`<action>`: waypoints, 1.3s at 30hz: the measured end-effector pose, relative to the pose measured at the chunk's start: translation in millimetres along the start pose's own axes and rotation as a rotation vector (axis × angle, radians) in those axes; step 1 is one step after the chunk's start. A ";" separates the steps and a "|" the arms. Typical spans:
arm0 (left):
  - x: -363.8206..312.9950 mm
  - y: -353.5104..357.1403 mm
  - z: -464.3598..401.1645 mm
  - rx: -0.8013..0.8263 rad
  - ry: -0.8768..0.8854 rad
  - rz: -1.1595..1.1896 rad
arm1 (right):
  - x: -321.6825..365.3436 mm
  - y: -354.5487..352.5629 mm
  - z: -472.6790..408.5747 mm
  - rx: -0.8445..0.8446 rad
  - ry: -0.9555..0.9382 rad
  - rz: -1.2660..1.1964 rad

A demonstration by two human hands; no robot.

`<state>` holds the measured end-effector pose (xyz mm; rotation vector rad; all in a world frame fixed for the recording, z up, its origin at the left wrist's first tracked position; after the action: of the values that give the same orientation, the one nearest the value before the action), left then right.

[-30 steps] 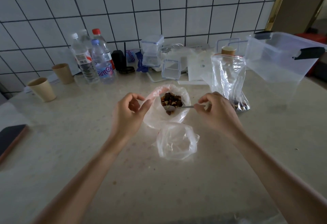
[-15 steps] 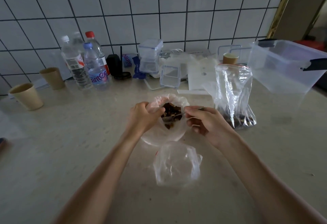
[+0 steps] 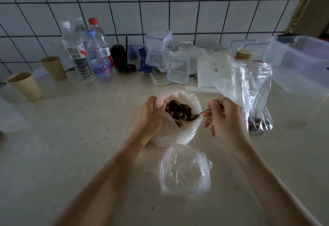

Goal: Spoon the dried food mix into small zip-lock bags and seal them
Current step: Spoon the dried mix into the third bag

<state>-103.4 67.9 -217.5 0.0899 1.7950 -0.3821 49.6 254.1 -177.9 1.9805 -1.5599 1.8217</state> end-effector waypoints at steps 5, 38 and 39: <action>0.9 2.1 -1.9 0.065 -0.018 0.078 | -4.6 17.8 3.7 0.084 0.099 -0.156; -74.1 -51.0 56.0 -0.009 0.377 -0.158 | 6.7 -2.4 11.8 0.255 0.305 -0.780; -77.4 -52.3 65.7 0.035 0.377 -0.152 | 9.1 -7.1 12.9 0.259 0.288 -0.788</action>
<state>-35.9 9.5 -146.3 0.0523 2.1748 -0.5316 61.9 244.2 -170.9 1.8946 -0.3725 1.8618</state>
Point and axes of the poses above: each hand's wrist, its own z-axis away from the middle knuckle, its own y-axis out of the palm, x = y × z, the point moved 6 cm from there along -z, towards the middle knuckle, and after that the axes turned 14 degrees about z, right-handed, at the moved point
